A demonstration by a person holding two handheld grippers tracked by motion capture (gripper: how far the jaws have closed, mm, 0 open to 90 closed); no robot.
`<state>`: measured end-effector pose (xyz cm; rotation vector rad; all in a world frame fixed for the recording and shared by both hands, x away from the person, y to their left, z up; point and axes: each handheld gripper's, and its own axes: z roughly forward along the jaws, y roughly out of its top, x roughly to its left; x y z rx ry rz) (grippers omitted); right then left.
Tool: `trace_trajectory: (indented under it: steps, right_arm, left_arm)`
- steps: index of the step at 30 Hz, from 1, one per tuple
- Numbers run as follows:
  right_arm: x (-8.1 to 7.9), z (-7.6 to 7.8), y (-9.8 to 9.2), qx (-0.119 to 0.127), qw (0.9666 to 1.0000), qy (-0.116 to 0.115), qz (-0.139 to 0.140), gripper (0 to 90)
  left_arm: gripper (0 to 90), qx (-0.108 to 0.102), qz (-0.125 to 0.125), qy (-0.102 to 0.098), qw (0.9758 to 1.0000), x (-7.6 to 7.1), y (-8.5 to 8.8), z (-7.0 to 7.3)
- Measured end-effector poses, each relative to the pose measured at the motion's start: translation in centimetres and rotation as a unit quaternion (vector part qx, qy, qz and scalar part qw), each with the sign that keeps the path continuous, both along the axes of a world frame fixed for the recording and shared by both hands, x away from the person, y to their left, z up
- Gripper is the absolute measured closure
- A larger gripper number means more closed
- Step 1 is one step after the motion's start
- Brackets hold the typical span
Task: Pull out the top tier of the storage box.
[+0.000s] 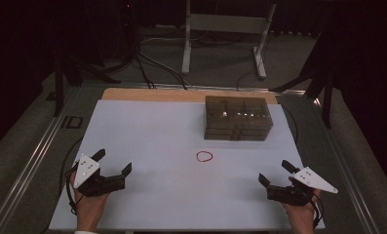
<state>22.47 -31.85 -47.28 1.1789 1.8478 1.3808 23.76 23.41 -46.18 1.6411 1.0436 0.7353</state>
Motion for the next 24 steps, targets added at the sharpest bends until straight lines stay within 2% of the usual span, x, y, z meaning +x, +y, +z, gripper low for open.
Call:
trace_trajectory:
  steps: [6,13,16,24]
  right_arm:
    - [0.08,-0.04,0.08,-0.01,0.9999,0.007,-0.011,0.0]
    - [0.05,0.04,0.29,-0.017,0.9996,0.011,-0.019,0.0]
    - [0.02,0.22,0.41,-0.017,0.9993,0.026,-0.022,0.0]
    - [0.01,0.44,0.82,-0.011,0.9995,0.016,-0.024,0.0]
  left_arm:
    - [1.1,-0.004,0.009,0.001,1.0,0.0,0.29,-0.06]
    - [1.1,-0.021,0.023,-0.001,0.9995,0.04,0.75,-0.11]
    - [1.1,-0.023,0.027,0.003,0.9994,0.09,0.82,-0.11]
    - [1.1,-0.02,0.037,0.003,0.9991,0.11,0.87,-0.18]
